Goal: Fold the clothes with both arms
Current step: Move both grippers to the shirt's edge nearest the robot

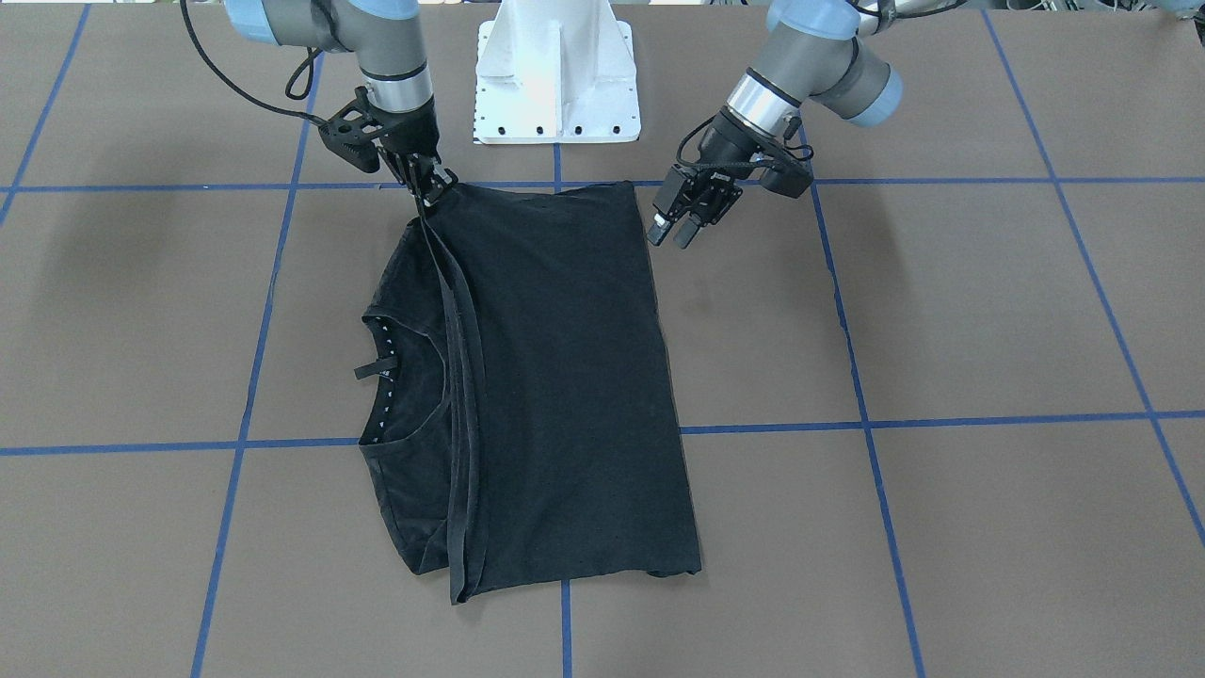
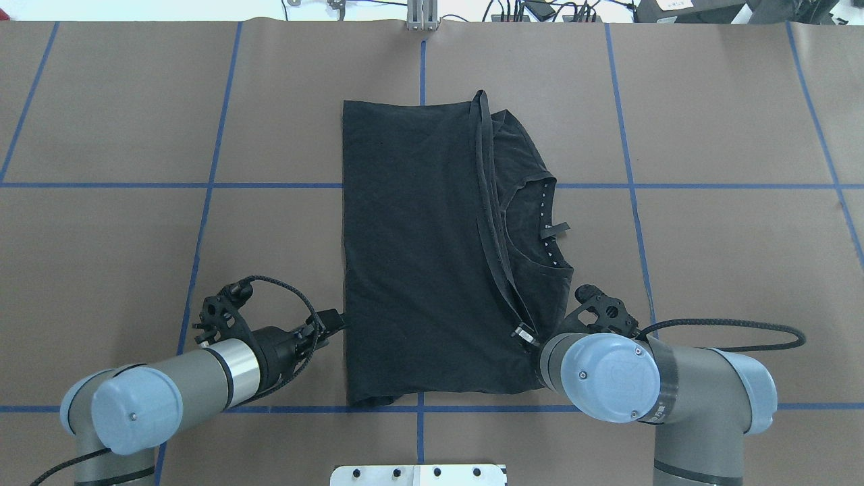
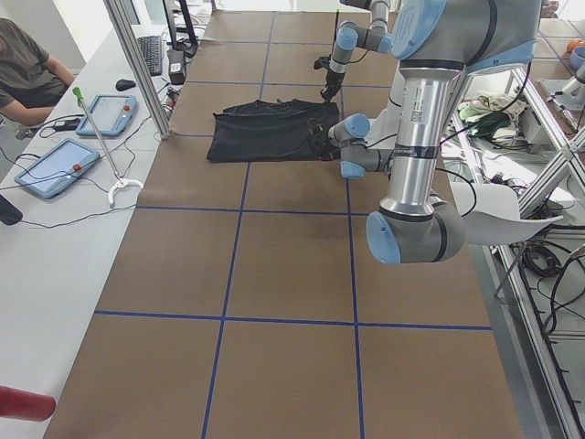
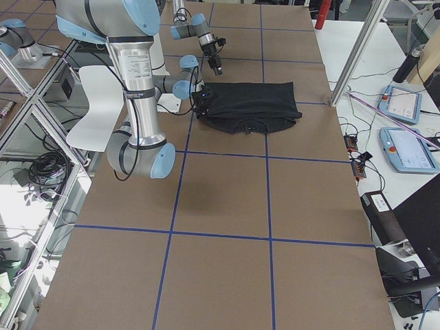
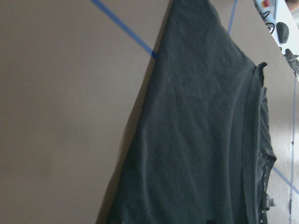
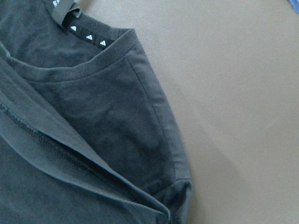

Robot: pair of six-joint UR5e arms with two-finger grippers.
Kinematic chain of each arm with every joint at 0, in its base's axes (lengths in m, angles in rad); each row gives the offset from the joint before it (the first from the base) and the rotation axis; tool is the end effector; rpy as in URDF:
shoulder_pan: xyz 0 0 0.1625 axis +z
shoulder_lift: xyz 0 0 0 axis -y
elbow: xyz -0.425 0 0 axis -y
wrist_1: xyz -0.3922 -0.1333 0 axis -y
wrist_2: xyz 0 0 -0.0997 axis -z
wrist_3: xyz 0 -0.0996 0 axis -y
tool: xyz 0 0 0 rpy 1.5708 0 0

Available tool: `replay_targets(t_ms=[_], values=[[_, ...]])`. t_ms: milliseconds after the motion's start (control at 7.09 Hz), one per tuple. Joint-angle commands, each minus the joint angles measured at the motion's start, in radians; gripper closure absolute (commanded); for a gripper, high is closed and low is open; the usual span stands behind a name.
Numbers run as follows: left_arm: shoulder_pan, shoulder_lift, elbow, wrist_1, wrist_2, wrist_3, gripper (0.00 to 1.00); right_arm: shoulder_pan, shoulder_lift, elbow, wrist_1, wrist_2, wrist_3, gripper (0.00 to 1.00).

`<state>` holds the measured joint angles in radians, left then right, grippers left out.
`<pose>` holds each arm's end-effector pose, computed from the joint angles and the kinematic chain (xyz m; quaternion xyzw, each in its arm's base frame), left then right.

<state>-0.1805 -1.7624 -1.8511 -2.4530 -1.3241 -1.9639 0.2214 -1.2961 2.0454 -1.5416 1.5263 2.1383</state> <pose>0.5089 -0.2531 0.3248 0.0294 0.6284 -0.2927 0.7201 -0.4998 -0.2537 0.3053 -0.0451 -0.3773 0.3633 0.8507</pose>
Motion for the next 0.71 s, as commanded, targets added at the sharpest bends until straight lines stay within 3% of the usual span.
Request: replay_targets(t_ms=[0, 564], values=[[0.067, 0.0, 0.0, 0.025, 0.025, -0.018, 0.41, -0.002, -0.003, 0.007, 0.0, 0.0, 0.0, 1.0], [0.124, 0.0, 0.001, 0.028, 0.026, -0.018, 0.47, -0.004, -0.006, 0.024, -0.002, 0.0, 0.0, 1.0]])
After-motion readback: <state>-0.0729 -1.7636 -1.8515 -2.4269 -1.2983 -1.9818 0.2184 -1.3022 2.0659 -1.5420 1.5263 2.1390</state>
